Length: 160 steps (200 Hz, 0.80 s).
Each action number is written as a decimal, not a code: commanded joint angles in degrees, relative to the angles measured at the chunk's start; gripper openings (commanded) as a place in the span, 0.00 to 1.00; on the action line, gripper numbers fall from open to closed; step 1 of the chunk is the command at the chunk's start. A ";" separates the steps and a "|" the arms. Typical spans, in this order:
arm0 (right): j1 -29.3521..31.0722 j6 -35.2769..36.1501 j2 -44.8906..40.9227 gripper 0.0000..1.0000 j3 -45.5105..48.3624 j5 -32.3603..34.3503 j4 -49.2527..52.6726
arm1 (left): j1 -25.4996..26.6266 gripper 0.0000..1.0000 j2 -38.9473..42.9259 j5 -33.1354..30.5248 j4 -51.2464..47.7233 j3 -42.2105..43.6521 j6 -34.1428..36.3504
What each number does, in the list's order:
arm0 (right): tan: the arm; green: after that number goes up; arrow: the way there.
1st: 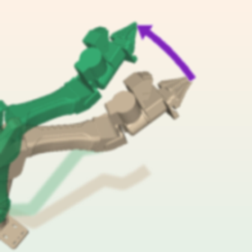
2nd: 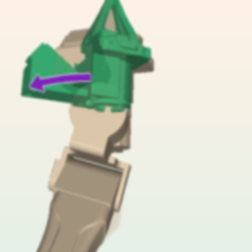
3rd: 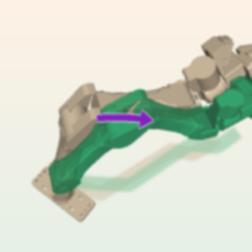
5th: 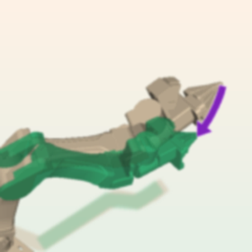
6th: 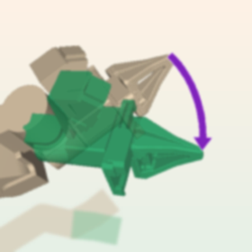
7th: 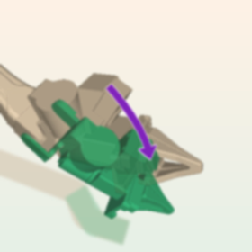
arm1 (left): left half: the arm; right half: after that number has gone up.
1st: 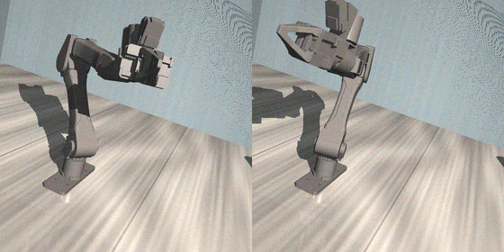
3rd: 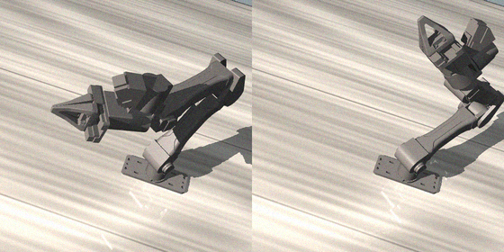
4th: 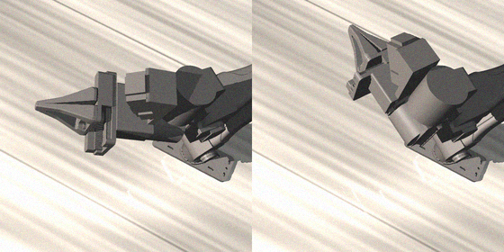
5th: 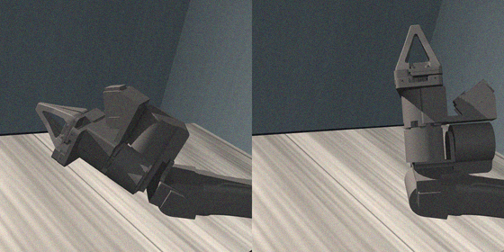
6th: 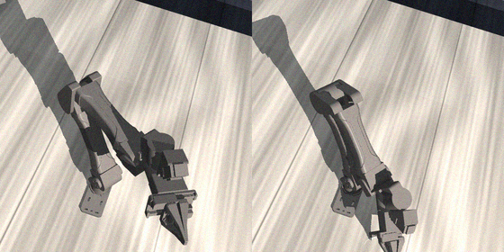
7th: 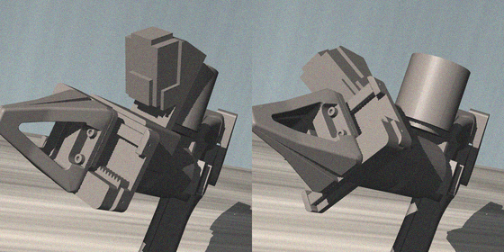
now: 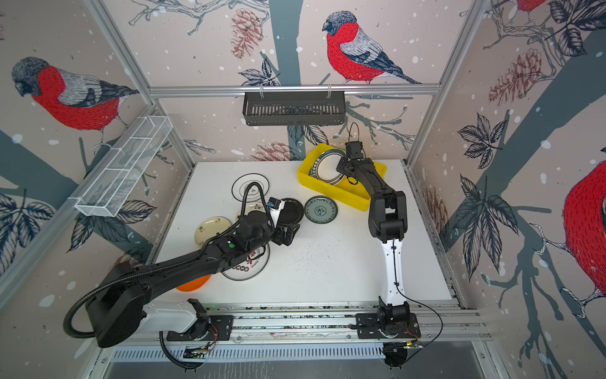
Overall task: Place the plates into the plastic bin on the countertop
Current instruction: 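Lower the held plate into the yellow bin beside the other plates, then open the right gripper and raise it out of the bin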
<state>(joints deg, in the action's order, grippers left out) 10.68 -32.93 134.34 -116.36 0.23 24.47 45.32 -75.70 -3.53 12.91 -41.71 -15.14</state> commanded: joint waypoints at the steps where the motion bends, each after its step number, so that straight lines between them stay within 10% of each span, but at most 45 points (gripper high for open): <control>1: -0.05 0.72 -0.68 0.22 1.65 0.73 3.12 | 0.12 0.97 0.64 -0.56 0.20 0.32 -0.58; 64: -0.13 1.20 -3.43 0.31 4.25 0.64 2.79 | 0.17 0.97 1.33 -0.61 -0.66 0.06 -1.74; 81: -0.13 1.84 -5.65 0.47 5.97 0.48 2.00 | 0.12 0.97 2.08 -1.69 -0.89 0.31 -2.00; 107: 0.48 2.61 -14.31 0.76 15.19 0.47 -3.05 | 0.08 0.97 3.70 -5.75 -2.12 0.84 -2.38; 160: 4.28 -0.52 -36.30 0.79 40.75 -10.64 -15.23 | -5.67 0.97 8.96 -10.63 -13.50 -0.40 -10.78</control>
<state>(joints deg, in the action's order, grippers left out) 12.60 -31.40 103.42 -83.66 -2.94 16.95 43.31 -68.05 -12.25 6.63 -41.21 -19.88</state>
